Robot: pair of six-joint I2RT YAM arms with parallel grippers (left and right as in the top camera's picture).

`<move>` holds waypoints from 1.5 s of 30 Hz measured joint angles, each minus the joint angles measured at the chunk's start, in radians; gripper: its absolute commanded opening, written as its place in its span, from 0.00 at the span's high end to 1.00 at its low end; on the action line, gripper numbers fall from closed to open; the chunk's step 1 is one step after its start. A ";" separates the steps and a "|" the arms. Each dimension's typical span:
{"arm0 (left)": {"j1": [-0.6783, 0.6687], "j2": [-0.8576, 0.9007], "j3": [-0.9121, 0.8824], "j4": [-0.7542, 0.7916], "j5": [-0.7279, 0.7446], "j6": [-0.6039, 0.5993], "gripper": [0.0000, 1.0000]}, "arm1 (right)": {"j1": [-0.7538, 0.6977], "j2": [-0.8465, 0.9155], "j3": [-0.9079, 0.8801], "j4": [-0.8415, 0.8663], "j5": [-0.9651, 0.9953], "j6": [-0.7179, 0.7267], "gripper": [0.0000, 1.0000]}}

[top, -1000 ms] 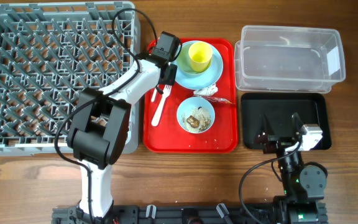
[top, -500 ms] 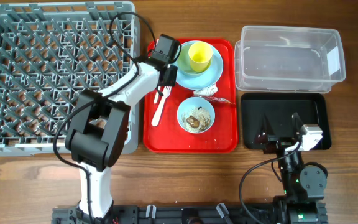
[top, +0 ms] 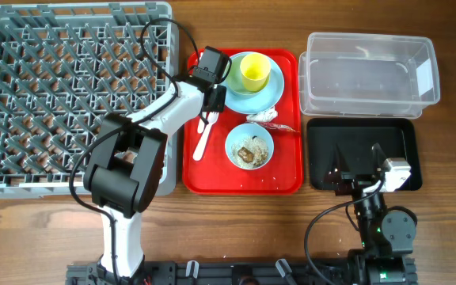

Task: Sort waste into correct bins and load items into the dishwasher rack
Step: 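Carry the spoon left and drop it into the dish rack, then reach the left gripper back to the white fork and grasp it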

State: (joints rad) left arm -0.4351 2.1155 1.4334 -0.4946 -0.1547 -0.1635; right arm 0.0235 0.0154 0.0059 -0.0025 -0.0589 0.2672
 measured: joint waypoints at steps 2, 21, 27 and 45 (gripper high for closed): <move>0.000 -0.009 0.002 -0.002 -0.002 0.000 0.96 | 0.000 0.000 0.000 0.000 0.000 0.000 0.00; 0.084 -0.427 0.005 -0.282 -0.242 -0.019 0.96 | 0.000 0.000 0.000 0.000 0.000 0.000 0.00; 0.164 -0.427 -0.033 -0.354 -0.185 -0.097 0.96 | 0.000 0.000 0.000 0.000 0.000 0.000 0.00; 0.184 -0.427 -0.182 -0.284 -0.079 -0.059 0.69 | 0.000 0.000 0.000 0.000 0.000 0.000 0.00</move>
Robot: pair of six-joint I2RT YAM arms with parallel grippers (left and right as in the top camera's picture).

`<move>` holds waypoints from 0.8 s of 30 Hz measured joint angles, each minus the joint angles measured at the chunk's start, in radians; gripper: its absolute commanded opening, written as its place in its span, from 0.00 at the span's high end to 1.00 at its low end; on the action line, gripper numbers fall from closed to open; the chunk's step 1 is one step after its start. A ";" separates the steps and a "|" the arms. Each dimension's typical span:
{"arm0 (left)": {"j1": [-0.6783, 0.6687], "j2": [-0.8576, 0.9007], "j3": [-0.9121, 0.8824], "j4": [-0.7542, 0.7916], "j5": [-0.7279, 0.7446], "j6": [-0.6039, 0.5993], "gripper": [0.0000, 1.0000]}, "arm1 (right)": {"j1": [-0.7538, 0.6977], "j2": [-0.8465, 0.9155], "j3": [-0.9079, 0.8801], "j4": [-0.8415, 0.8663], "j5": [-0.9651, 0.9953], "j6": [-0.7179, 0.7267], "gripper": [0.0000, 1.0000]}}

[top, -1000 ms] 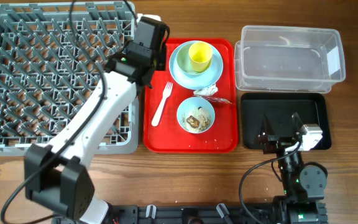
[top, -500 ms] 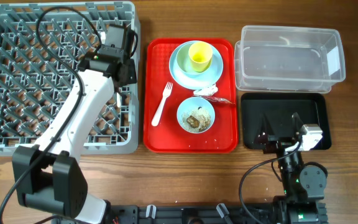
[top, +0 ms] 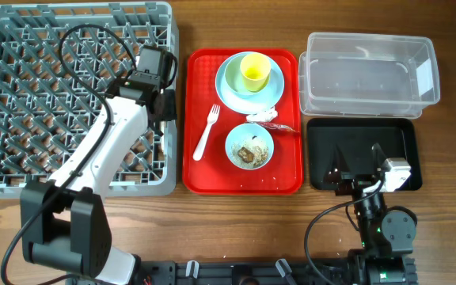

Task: Sort waste into correct bins and load items into the dishwasher rack
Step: 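Reach the left gripper back to the white fork and grasp it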

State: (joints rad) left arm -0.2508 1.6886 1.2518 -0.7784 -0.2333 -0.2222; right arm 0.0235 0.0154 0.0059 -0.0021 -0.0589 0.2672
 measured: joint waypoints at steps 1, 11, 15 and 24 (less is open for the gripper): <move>0.000 0.000 0.000 0.002 0.000 0.001 0.70 | 0.000 0.000 0.000 0.000 0.000 0.000 0.00; 0.000 -0.176 0.000 0.004 0.200 0.000 0.90 | 0.000 0.000 0.000 0.000 0.000 0.000 0.00; -0.011 -0.162 0.000 0.003 0.311 0.000 0.91 | 0.000 0.000 0.000 0.000 0.000 0.000 0.00; -0.173 0.018 0.000 0.044 0.336 0.000 0.78 | 0.000 0.000 0.000 0.000 0.000 0.000 0.01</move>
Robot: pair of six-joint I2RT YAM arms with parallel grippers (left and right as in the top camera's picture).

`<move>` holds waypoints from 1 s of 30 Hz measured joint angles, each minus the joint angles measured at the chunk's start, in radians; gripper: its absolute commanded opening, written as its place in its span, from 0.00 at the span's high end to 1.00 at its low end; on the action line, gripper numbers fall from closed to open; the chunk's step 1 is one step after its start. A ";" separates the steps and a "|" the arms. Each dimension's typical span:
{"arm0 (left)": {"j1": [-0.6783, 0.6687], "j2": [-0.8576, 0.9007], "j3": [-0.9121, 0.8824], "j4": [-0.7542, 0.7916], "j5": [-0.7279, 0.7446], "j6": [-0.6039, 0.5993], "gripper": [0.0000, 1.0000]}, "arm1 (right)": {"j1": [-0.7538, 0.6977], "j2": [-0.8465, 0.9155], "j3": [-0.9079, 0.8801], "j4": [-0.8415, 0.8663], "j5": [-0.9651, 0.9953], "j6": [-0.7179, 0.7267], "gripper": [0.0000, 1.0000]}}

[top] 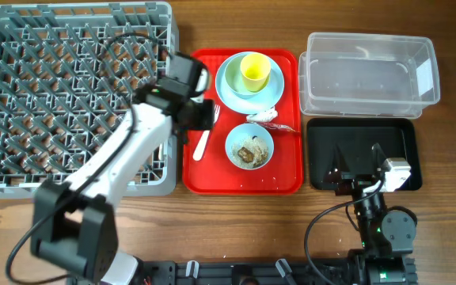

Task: Sort waste into correct bins and load items into the dishwasher rack
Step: 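Reach the left gripper back to the white fork and grasp it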

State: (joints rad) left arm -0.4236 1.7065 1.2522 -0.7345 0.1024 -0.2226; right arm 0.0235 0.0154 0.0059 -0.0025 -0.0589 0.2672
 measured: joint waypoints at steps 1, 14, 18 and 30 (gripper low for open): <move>-0.016 0.023 0.000 0.015 -0.018 0.000 0.73 | 0.000 0.000 0.000 0.000 0.000 0.000 0.00; -0.042 0.239 0.000 0.097 -0.121 0.003 0.68 | 0.000 0.000 0.000 0.000 0.000 0.000 0.00; -0.042 0.261 0.002 0.116 -0.124 0.004 0.71 | 0.000 0.000 0.000 0.000 0.000 0.000 0.00; -0.042 0.264 0.008 0.118 -0.139 0.005 0.92 | 0.000 0.000 0.000 0.000 0.000 0.000 0.00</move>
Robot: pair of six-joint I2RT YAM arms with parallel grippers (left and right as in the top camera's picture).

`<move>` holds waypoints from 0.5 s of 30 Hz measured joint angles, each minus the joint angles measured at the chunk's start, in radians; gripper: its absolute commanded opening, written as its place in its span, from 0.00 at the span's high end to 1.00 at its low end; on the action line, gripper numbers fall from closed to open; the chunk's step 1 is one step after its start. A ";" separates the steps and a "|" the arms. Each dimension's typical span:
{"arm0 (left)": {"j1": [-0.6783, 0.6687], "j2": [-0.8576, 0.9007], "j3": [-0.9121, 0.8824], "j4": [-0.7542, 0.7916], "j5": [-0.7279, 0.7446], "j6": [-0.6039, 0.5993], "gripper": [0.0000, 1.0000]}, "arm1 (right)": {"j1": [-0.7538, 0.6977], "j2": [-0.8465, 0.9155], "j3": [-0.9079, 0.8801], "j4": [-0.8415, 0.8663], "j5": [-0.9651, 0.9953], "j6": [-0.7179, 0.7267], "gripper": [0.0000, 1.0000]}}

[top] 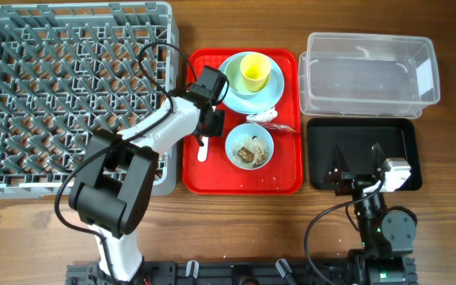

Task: Sort waste into correct bins and load items into the dishwasher rack

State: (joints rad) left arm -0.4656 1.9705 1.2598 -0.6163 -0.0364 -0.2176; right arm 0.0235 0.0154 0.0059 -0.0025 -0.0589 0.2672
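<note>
A white plastic fork (pixel 202 148) lies on the left part of the red tray (pixel 212 178). My left gripper (pixel 210 123) is low over the fork's head end and hides it; only the handle shows, and the fingers look open around it. On the tray stand a light blue plate (pixel 274 89) with a yellow cup (pixel 253 72), a small blue bowl (pixel 249 146) of food scraps, and a crumpled wrapper (pixel 265 117). The grey dishwasher rack (pixel 70 95) fills the left side. My right gripper (pixel 347 176) rests shut over the black bin.
A clear plastic bin (pixel 370 73) stands at the back right, with a black tray bin (pixel 402 138) in front of it. The left arm's cable loops over the rack's right edge. Bare wooden table runs along the front.
My left gripper has moved right and slightly back, from the tray's left edge beside the fork to directly over the fork's head. The fork lies about where it was. The right arm is unchanged.
First my left gripper was over the tray near the plate and the fork's head. Then it was above the rack's right side, the fork still on the tray. After that it stood at the tray's left edge, and now it sits over the fork.
</note>
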 measured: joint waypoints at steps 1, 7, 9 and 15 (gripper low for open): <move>0.000 -0.003 0.000 -0.003 0.000 0.000 0.92 | 0.000 0.000 0.000 0.000 0.000 0.000 0.00; 0.000 -0.177 0.000 -0.057 -0.034 0.000 0.93 | 0.000 0.000 0.000 0.000 0.000 0.000 0.00; 0.000 -0.290 0.000 -0.087 -0.093 -0.001 0.94 | 0.000 0.000 0.000 0.000 0.000 0.000 0.00; 0.009 -0.527 0.000 -0.170 -0.371 -0.001 0.93 | 0.000 0.000 0.000 0.000 0.000 0.000 0.00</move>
State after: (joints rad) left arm -0.4564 1.4437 1.2594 -0.7860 -0.4076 -0.2188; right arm 0.0235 0.0154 0.0059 -0.0025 -0.0589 0.2672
